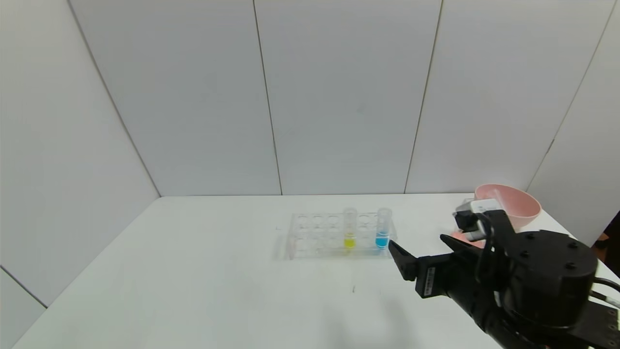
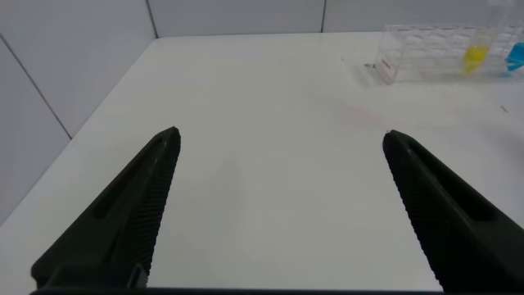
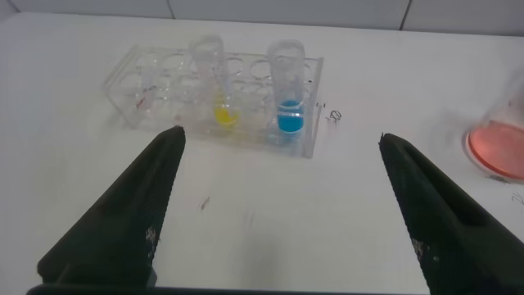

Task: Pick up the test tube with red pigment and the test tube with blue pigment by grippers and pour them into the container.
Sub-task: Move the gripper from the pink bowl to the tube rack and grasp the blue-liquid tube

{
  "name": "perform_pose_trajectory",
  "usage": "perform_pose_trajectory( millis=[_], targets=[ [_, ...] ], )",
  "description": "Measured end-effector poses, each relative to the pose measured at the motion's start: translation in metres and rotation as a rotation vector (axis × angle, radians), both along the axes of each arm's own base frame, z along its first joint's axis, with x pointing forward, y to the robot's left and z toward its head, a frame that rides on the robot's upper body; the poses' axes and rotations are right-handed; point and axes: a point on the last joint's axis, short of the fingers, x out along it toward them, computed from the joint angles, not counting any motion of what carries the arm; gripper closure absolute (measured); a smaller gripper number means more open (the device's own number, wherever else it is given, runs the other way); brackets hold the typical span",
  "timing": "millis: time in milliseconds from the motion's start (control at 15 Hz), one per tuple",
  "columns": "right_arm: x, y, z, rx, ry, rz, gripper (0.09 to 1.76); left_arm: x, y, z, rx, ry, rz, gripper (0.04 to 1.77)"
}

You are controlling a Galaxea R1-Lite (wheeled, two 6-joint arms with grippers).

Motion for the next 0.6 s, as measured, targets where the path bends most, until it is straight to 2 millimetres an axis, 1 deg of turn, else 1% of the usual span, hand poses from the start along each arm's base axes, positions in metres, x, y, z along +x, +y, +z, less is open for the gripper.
perform_pose_trajectory(
  millis=[133,267,467,600],
  targets=[
    [0.022,0.013,-0.002,-0.023,-0.014,-0.007,0.15,0.0,0.0,0.0,0.0,0.0,0.0,0.05],
    [0.044,0.021,-0.004,-0.052,-0.029,-0.025,0.15,0.0,0.0,0.0,0.0,0.0,0.0,0.05],
    [0.074,0.025,-0.01,-0.083,-0.041,-0.04,0.15,0.0,0.0,0.0,0.0,0.0,0.0,0.05],
    [0.088,0.027,-0.016,-0.091,-0.035,-0.056,0.15,0.0,0.0,0.0,0.0,0.0,0.0,0.05]
  ],
)
